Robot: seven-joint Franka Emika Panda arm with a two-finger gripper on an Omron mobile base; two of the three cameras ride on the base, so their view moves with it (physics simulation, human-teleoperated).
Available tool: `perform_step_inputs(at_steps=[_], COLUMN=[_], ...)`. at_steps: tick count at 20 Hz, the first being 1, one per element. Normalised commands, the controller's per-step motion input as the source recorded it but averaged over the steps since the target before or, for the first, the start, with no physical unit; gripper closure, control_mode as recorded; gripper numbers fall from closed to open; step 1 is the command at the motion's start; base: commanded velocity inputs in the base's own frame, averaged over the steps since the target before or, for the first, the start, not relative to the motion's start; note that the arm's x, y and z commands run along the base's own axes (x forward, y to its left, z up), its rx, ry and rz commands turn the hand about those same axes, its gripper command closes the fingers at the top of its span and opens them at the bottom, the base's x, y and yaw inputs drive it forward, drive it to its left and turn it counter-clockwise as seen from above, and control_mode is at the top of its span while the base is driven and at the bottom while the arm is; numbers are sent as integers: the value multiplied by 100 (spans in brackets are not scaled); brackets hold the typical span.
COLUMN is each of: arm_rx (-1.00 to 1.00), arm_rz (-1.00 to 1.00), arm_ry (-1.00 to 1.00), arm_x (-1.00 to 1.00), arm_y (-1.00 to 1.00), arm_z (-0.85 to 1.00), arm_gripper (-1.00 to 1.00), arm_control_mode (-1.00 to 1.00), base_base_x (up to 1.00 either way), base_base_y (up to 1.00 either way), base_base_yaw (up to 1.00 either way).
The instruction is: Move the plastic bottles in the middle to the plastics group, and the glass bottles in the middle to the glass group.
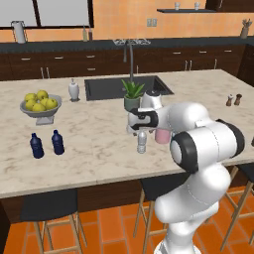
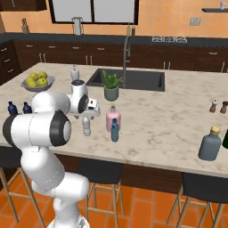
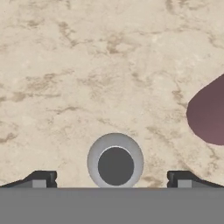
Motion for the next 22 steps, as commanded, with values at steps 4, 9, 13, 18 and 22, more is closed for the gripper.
perform_step_inputs(at_steps=[4,9,13,18,22], arm_rx=[0,0,0,0,0], arm_rz=[1,1,1,0,0], arm_ry=[0,0,0,0,0], arm_x=[6,10,1,0,0], arm_y=[0,0,0,0,0], arm_z=[-3,-13,-13,0,0], arm_gripper=[-100,-100,-100,100,100], arm_control_mode=[-100,-100,-100,-100,-100], base_base_x=[0,0,0,0,0], base_base_y=[0,0,0,0,0], base_base_yaw=[0,0,0,0,0])
